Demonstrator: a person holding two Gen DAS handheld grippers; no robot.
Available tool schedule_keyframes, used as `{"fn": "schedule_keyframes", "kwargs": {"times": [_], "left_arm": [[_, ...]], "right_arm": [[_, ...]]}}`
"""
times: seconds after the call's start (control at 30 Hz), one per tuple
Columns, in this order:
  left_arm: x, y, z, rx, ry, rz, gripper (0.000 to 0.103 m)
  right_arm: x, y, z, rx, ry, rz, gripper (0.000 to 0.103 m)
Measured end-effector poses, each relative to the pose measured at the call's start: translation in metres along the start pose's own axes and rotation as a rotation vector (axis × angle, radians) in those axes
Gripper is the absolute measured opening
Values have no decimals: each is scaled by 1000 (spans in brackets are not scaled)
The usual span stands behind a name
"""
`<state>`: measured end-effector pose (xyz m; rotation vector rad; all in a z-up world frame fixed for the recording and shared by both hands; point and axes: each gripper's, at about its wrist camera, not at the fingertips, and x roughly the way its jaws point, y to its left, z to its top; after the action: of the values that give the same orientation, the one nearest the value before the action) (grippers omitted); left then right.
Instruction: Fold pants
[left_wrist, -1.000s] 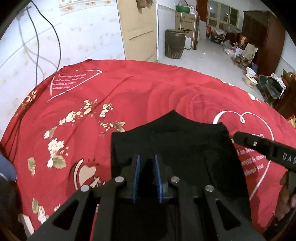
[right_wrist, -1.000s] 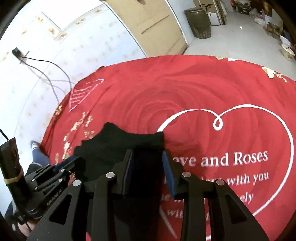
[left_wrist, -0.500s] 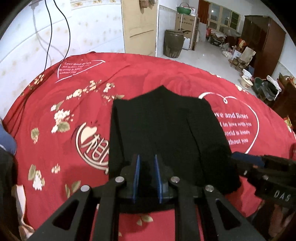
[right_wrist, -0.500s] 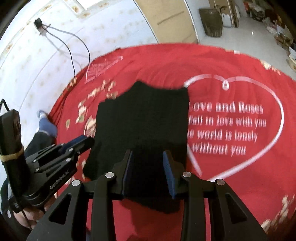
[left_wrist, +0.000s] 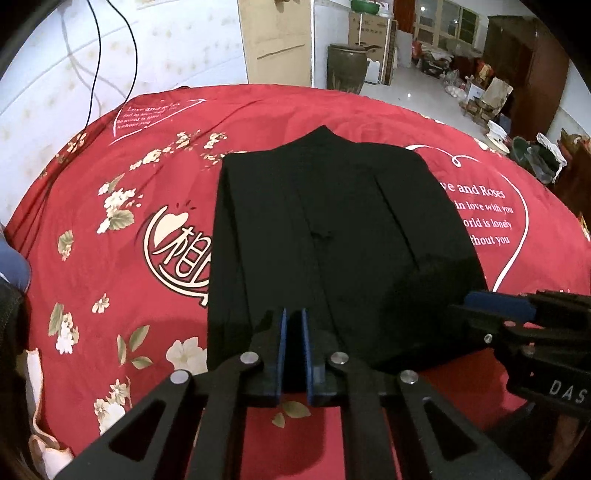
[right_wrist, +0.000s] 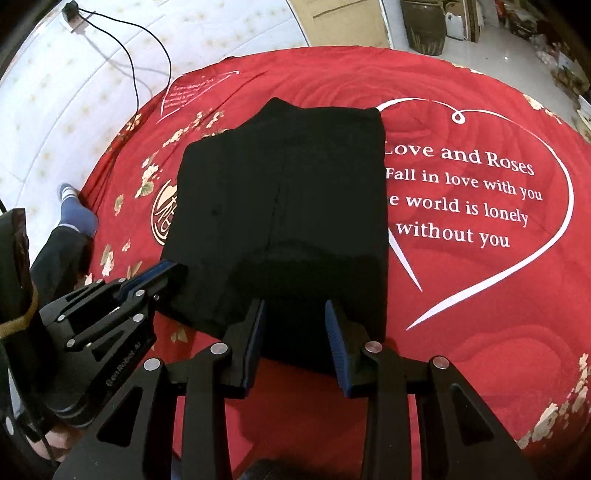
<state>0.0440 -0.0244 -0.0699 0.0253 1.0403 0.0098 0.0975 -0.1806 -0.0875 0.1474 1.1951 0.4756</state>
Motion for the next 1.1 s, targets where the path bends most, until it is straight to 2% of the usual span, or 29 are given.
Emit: {"fn": "schedule_keyframes", "kwargs": {"times": [0.17,0.67,0.77,0.93,1.1], "left_arm": [[1,8,1,-47,0,-31,10],[0,12,0,-82,-3,-59,10],[-4,13,-1,-78,-3,-67,10],[-15,17,-1,-81,-4,-67,10],[-23,21,1,-72,-24,-48,18]], "right_arm": [[1,1,1,-5,3,-6,34],[-1,-4,-1,37,-3,15,35],[-4,-9,-1,66,-7,55,42],[-11,-9,-4,88,-15,41,43],[-23,-8,-10,94,-39,56,52]]}}
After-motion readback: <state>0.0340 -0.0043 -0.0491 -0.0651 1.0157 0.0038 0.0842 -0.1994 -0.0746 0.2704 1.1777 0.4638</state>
